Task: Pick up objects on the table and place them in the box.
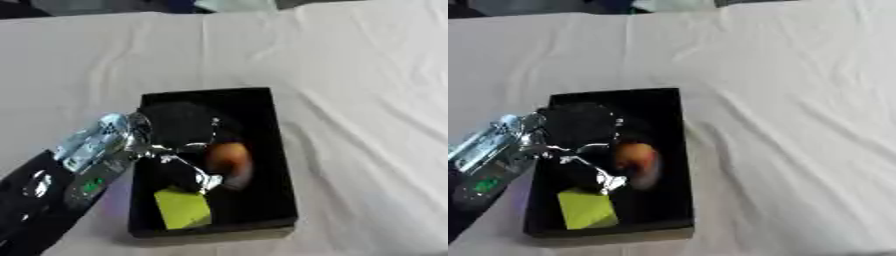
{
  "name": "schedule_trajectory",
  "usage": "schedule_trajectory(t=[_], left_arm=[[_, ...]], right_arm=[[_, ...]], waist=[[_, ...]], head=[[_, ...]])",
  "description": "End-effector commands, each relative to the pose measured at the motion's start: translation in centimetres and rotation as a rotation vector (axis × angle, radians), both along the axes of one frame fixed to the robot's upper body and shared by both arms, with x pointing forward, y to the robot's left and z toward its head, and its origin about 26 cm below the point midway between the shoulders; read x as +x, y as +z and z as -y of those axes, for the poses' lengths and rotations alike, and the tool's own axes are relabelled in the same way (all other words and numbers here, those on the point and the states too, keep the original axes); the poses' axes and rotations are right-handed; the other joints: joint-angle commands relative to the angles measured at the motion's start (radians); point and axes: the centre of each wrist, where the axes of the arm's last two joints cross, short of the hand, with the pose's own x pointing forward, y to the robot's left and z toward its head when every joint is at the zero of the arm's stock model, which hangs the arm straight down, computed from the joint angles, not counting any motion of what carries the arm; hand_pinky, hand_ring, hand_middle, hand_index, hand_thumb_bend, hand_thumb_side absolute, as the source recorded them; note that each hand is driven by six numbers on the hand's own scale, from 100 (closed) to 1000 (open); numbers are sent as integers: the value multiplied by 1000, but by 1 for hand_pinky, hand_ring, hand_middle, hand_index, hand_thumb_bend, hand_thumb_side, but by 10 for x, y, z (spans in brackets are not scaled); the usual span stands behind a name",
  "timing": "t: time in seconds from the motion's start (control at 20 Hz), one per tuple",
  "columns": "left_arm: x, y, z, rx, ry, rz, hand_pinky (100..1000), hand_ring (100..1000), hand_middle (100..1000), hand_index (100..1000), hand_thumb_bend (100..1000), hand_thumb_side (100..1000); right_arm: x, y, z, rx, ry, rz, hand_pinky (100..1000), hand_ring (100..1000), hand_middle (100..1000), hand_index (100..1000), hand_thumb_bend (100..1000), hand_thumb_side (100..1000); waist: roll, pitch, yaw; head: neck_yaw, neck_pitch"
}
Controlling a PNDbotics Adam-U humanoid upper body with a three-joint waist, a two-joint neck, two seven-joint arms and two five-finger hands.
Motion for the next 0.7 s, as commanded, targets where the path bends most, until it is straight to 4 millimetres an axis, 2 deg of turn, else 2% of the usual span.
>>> schedule_trajectory(t=[0.05,0.4,0.5,0.7], left_arm=[[-11,28,-8,-66,-9,73,804,893,904,925,457,891],[-42,74,-21,-286,-65,127,749,851,867,891,249,862],[-44,81,-26,-342,-75,124,730,835,852,877,103,823],[-41,93,-43,-485,-76,132,715,821,842,864,100,766]], right_arm=[[-5,9,1,-21,-14,35,877,657,600,808,100,1000],[-5,9,2,-19,-22,34,876,658,601,808,100,1000],[-5,8,3,-19,-25,34,876,658,601,808,100,1000],[-5,9,3,-19,-30,37,876,659,602,808,100,1000]], waist=[[-2,-28,2],[-2,-39,9],[-3,-42,11],[-2,-45,17]], head=[[-5,3],[-13,-3],[-15,-5],[-22,-5]])
